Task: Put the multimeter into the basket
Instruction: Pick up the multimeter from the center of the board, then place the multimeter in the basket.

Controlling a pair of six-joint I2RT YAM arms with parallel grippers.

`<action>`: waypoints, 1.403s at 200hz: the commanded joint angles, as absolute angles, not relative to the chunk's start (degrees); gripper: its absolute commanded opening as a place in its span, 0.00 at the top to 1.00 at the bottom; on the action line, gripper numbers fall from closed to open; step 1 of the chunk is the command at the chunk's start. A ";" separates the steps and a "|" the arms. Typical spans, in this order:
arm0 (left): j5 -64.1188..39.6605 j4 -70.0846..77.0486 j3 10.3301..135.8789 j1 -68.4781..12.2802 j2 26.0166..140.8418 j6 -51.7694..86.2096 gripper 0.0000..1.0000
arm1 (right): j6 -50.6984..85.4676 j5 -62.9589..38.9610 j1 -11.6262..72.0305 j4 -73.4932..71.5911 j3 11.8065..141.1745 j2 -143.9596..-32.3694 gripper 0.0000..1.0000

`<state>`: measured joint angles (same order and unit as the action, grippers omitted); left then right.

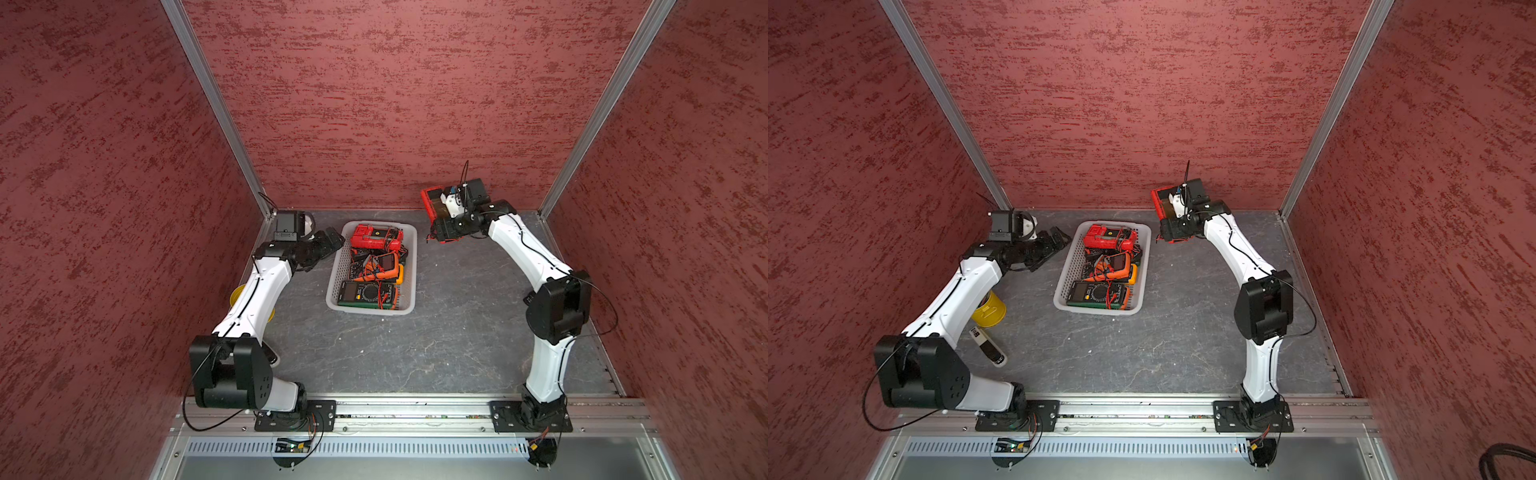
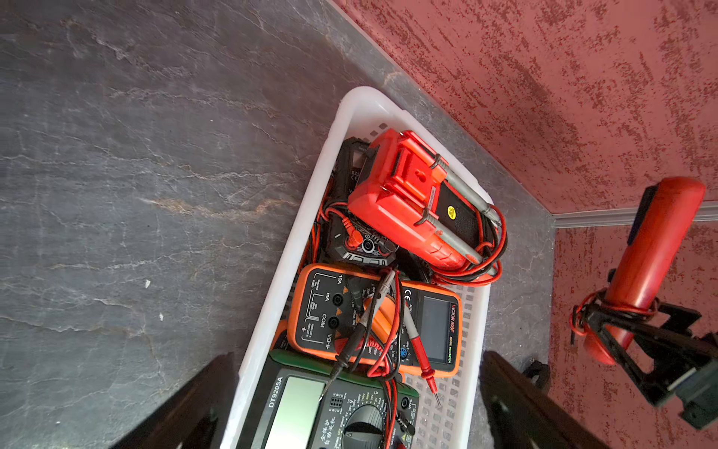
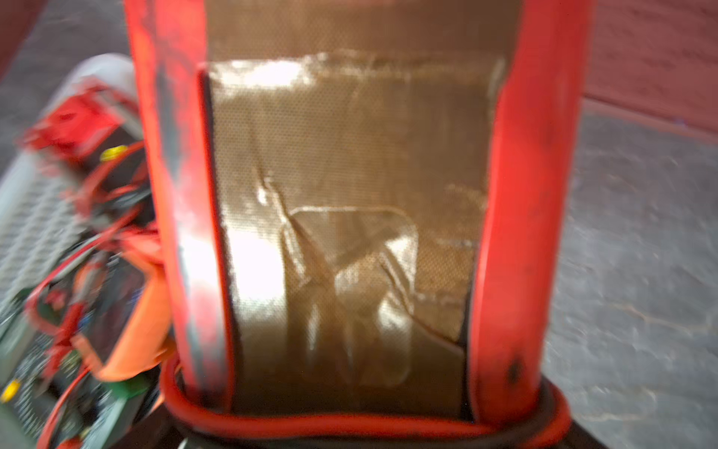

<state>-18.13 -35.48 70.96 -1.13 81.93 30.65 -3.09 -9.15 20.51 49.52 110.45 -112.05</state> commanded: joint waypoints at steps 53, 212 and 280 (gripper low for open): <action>-18.75 -34.99 69.35 1.24 78.00 33.49 0.00 | -16.52 -10.83 34.10 58.69 119.99 -110.51 0.80; -18.30 -34.99 65.22 3.69 75.45 35.07 0.00 | -28.26 -7.01 47.46 71.72 128.39 -125.48 0.72; -18.55 -34.63 63.99 3.71 74.71 35.42 0.00 | -30.63 -5.01 47.46 71.44 130.53 -129.81 0.34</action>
<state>-18.13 -35.51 64.62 3.33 76.05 35.31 -28.82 -6.37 47.18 72.60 127.83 -129.32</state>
